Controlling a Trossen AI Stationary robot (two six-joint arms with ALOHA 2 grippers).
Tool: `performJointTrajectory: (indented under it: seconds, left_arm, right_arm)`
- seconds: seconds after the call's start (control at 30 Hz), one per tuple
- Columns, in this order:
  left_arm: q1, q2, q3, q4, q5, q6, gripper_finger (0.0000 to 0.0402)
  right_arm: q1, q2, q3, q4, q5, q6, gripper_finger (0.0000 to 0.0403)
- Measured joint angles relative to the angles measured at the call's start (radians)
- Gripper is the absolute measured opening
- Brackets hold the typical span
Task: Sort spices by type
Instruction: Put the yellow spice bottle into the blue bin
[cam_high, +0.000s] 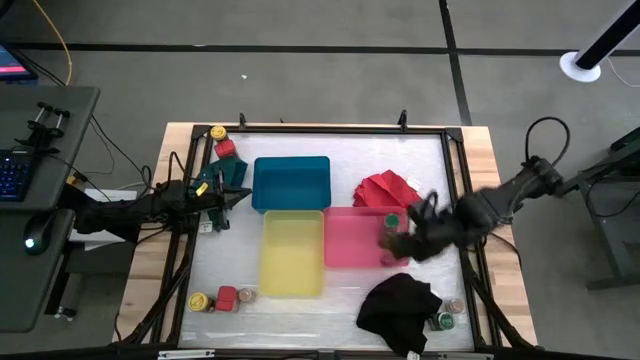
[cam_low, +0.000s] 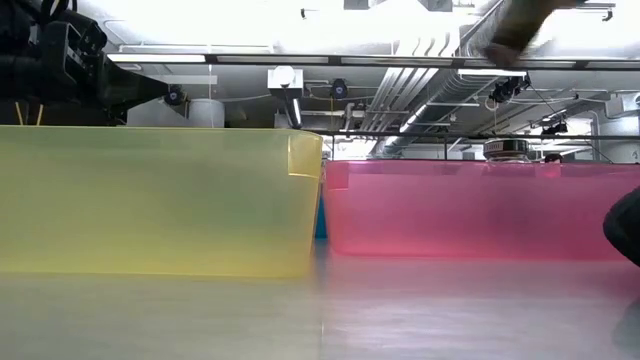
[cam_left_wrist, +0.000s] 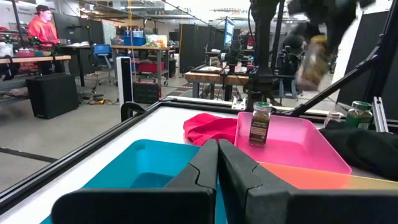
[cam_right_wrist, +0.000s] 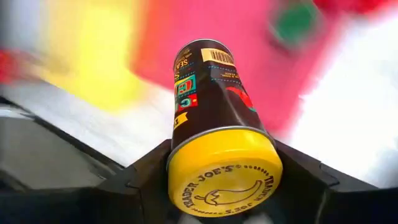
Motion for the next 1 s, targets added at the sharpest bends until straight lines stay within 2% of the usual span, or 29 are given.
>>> performJointTrajectory:
  seconds: [0.1,0.23,0.43,0.63,0.83,1.0]
  left_arm:
    - [0.000,0.000,0.000,0.000,0.000,0.000,0.0000]
    - [0.000,0.000,0.000,0.000,0.000,0.000,0.0000]
    - [0.000,0.000,0.000,0.000,0.000,0.000,0.0000]
    - [0.000,0.000,0.000,0.000,0.000,0.000,0.0000]
    - [0.000,0.000,0.000,0.000,0.000,0.000,0.0000]
    - [0.000,0.000,0.000,0.000,0.000,0.000,0.0000]
  right_arm:
    - [-0.128,0.064,0.064,0.115,0.017,-0.210,0.0218]
    - [-0.308,0.217,0.179,0.219,-0.056,-0.535,0.0218]
    - [-0.521,0.517,0.479,0.189,-0.132,-0.999,0.0218]
    - [-0.654,0.776,0.785,0.088,-0.131,-1.293,0.0218]
    - [-0.742,0.835,0.664,0.184,-0.125,-1.337,0.0218]
    - [-0.770,0.885,0.654,0.197,-0.082,-1.373,0.0218]
